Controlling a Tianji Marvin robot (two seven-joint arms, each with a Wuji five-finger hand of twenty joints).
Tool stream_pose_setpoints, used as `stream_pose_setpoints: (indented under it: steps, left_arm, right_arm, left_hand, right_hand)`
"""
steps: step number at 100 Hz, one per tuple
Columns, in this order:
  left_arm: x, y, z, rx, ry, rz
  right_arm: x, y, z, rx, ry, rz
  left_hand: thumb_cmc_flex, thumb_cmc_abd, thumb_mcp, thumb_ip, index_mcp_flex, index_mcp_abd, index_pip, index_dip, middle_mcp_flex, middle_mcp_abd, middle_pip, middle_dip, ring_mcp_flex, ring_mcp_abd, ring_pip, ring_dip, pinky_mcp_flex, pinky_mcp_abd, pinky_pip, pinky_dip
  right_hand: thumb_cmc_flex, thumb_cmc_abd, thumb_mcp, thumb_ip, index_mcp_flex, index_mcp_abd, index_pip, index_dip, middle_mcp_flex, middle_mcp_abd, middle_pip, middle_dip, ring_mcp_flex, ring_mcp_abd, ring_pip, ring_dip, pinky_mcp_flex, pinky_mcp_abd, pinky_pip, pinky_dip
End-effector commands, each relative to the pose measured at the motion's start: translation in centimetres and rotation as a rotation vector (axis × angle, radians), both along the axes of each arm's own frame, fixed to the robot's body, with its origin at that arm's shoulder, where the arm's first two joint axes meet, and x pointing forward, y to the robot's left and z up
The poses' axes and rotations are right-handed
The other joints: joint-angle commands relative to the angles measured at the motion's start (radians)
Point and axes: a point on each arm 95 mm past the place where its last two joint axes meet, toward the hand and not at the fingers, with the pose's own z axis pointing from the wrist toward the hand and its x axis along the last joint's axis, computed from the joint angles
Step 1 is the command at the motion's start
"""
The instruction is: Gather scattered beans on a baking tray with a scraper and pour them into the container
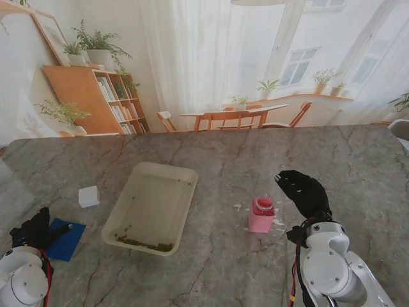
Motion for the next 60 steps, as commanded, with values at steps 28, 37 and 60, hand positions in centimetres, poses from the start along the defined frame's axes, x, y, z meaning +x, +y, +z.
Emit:
stream_pose_setpoints:
  steps: [28, 37, 60]
  left_arm:
    - [1.7, -4.2, 5.4, -0.069, -0.178, -0.108]
    - [2.3, -5.7, 6.6, -0.094, -0.198, -0.158]
    - [5.0, -9.5, 8.3, -0.098, -0.190, -0.314]
  right_arm:
    - [0.0, 0.0, -0.3, -0.012, 0.011, 0.010]
    - [0.0, 0.0, -0.3, -0.012, 0.010, 0.010]
    - [0.0, 0.0, -0.3, -0.011, 0.007, 0.013]
  left_hand:
    - [0.016, 0.053, 0.007, -0.004, 0.119, 0.030, 0.079, 0.058, 0.116, 0.023, 0.037, 0.027, 0.081, 0.012, 0.054, 0.039, 0.034, -0.012, 0.090, 0.032]
    - [0.019, 0.051, 0.007, -0.002, 0.144, 0.029, 0.090, 0.072, 0.145, 0.028, 0.043, 0.035, 0.102, 0.023, 0.062, 0.049, 0.043, -0.014, 0.104, 0.040]
    - [0.002, 0.051, 0.005, 0.000, 0.158, 0.041, 0.089, 0.088, 0.163, 0.043, 0.038, 0.043, 0.115, 0.038, 0.059, 0.060, 0.048, -0.010, 0.114, 0.052]
  right_hand:
    - [-0.001, 0.021, -0.018, 0.019, 0.019, -0.032, 0.005, 0.011, 0.006, -0.018, -0.006, 0.014, 0.003, -0.013, -0.009, 0.010, -0.019, 0.009, -0.009, 0.020]
    - [-0.001, 0.020, -0.017, 0.019, 0.020, -0.034, 0.006, 0.011, 0.006, -0.016, -0.006, 0.014, 0.003, -0.012, -0.009, 0.010, -0.019, 0.009, -0.009, 0.020]
    - [-0.002, 0.021, -0.018, 0.019, 0.020, -0.033, 0.006, 0.011, 0.006, -0.018, -0.006, 0.014, 0.003, -0.012, -0.010, 0.010, -0.019, 0.009, -0.009, 0.020]
